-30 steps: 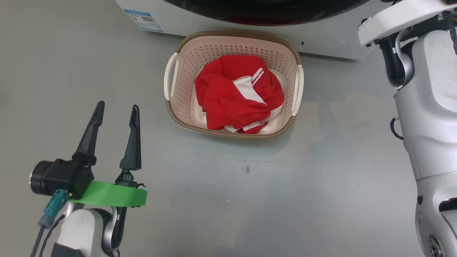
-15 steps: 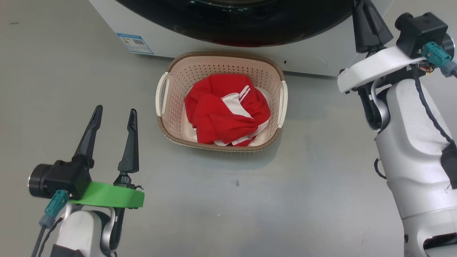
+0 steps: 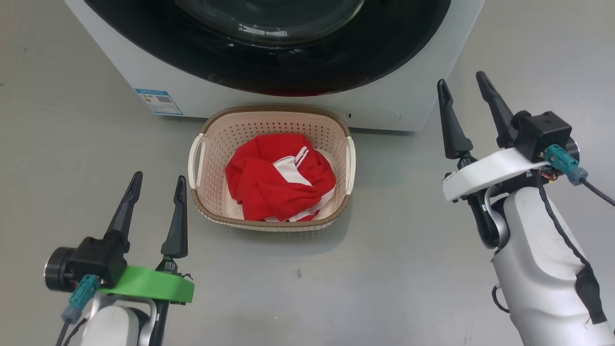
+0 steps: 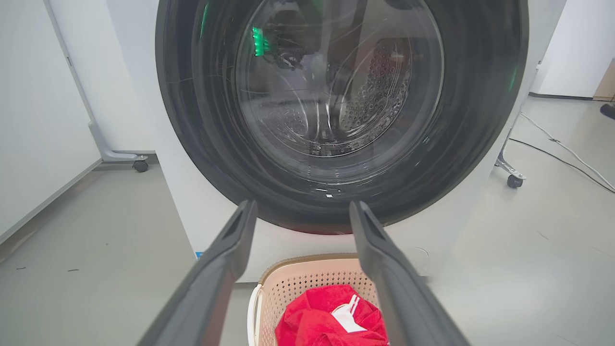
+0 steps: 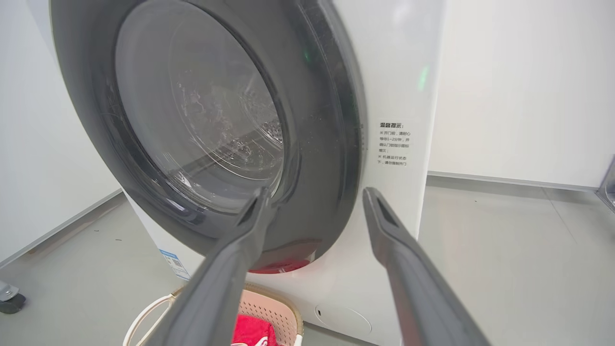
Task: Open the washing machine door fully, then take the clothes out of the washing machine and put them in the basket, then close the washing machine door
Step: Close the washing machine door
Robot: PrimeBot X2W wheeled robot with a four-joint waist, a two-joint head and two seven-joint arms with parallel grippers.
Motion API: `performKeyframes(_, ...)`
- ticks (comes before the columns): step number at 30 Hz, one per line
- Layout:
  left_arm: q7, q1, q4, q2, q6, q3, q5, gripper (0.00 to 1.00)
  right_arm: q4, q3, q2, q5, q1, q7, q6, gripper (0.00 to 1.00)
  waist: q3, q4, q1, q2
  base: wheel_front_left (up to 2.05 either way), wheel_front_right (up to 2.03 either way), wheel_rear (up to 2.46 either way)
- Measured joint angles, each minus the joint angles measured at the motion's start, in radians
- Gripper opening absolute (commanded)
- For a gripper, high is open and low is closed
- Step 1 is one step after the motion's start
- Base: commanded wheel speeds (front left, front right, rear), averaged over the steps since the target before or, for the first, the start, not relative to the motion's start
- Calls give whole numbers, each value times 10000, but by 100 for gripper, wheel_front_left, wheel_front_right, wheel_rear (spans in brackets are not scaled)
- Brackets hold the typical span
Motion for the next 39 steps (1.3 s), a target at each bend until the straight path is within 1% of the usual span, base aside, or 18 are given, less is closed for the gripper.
performKeyframes(12, 0, 671, 313, 27, -31, -84, 207, 100, -311, -33, 54, 46, 1983, 0, -13, 100, -998, -597, 0, 0, 0, 0, 0)
performKeyframes(26, 0, 1320, 479, 73, -35, -157, 217, 100, -880, 84, 100, 92, 3400, 2, -31, 100, -1794, -1188, 0, 0, 0, 0, 0)
performKeyframes(32, 0, 1576, 579, 77, -42, -297, 221, 100, -1089, 84, 136, 94, 3902, 2, -198, 100, -2062, -1342, -1, 0, 0, 0, 0)
performKeyframes(39, 0, 1883, 591, 77, -44, -410, 222, 100, -1300, 75, 169, 98, 4375, 2, -291, 100, -2328, -1429, 0, 0, 0, 0, 0)
